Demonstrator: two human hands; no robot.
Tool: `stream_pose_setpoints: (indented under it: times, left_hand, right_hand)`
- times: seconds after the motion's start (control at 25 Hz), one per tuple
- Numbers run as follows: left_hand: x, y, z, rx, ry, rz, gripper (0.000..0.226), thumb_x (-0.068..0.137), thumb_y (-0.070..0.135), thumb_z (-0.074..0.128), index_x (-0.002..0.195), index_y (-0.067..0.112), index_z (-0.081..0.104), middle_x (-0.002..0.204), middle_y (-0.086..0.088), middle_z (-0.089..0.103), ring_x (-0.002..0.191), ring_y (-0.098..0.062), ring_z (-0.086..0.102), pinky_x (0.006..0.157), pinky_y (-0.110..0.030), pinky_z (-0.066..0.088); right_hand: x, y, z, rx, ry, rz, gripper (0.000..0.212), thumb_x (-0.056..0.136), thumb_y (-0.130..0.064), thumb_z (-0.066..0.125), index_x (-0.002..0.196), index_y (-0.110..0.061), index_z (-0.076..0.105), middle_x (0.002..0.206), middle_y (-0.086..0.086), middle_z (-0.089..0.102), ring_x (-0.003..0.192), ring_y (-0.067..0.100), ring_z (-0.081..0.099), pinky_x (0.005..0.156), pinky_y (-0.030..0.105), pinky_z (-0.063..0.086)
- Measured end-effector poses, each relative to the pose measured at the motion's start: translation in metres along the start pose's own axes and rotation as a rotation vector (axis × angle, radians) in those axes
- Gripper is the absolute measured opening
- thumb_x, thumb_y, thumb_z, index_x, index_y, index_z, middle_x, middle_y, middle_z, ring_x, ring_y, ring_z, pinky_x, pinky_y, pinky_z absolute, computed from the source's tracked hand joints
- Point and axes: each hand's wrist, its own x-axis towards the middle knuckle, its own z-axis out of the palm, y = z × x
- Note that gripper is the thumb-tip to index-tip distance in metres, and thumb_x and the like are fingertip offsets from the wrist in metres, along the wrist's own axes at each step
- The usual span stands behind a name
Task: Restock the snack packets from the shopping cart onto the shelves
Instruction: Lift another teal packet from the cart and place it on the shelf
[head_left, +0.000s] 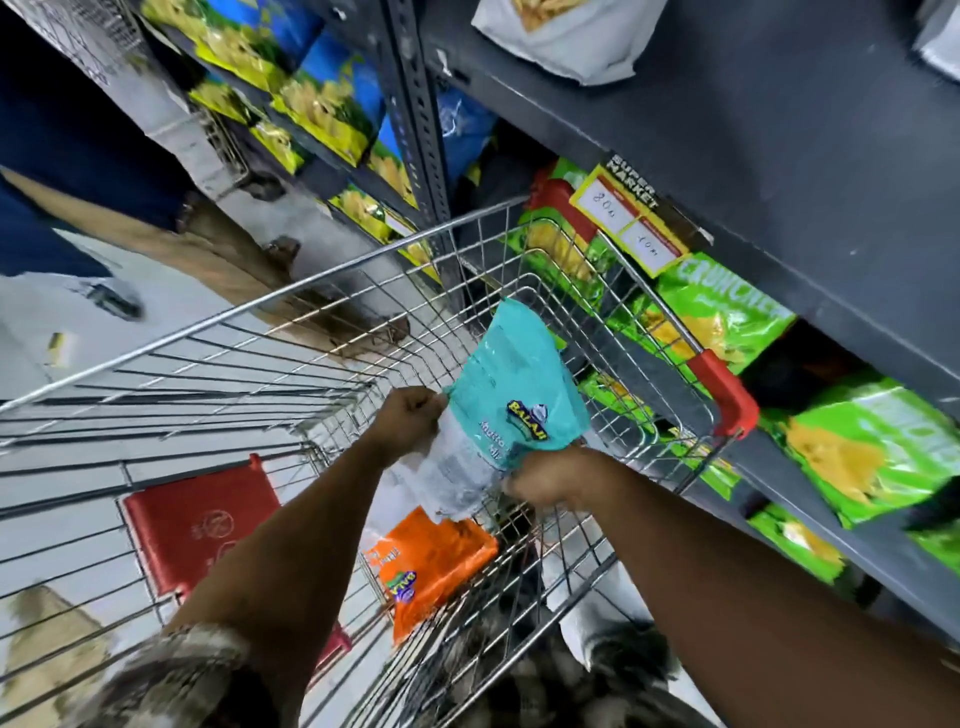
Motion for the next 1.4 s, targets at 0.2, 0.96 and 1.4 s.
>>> stream_pose_setpoints:
  times: [0.2, 0.96, 1.4]
  left_hand:
    - [0.006, -0.012, 0.005, -0.195, 0.095, -0.103, 0.043, 0.092, 0.029, 0.060, 0.052, 0.014, 0.056, 0.037, -0.001, 0.047, 0.029, -0.016, 0.042, 0.039, -0.019, 0.037]
    - [-0.051, 0.038, 0.002, -0.203, 0.143, -0.061, 0.039, 0.094, 0.021, 0.057, 0.058, 0.006, 0.056, 0.051, -0.012, 0.051, 0.030, -0.015, 0.046, 0.036, -0.020, 0.039]
    - [-0.204, 0.224, 0.080, -0.260, 0.164, 0.496, 0.031, 0.089, 0.012, 0.061, 0.059, 0.010, 0.066, 0.048, -0.008, 0.058, 0.042, -0.019, 0.049, 0.043, -0.019, 0.037]
  right_hand:
    - [0.047, -0.020, 0.009, 0.874, 0.405, 0.212, 0.023, 0.090, -0.005, 0.053, 0.110, 0.000, 0.060, 0.110, 0.018, 0.068, 0.075, 0.020, 0.062, 0.046, 0.013, 0.046]
    - [0.028, -0.003, -0.002, 0.987, 0.507, 0.143, 0.011, 0.079, -0.005, 0.069, 0.084, -0.008, 0.060, 0.091, 0.014, 0.071, 0.064, 0.022, 0.068, 0.068, 0.043, 0.062]
    - [-0.231, 0.124, -0.042, 0.841, 0.995, -0.639, 0.003, 0.079, -0.014, 0.071, 0.080, -0.016, 0.074, 0.072, -0.014, 0.073, 0.065, -0.003, 0.057, 0.063, 0.024, 0.051]
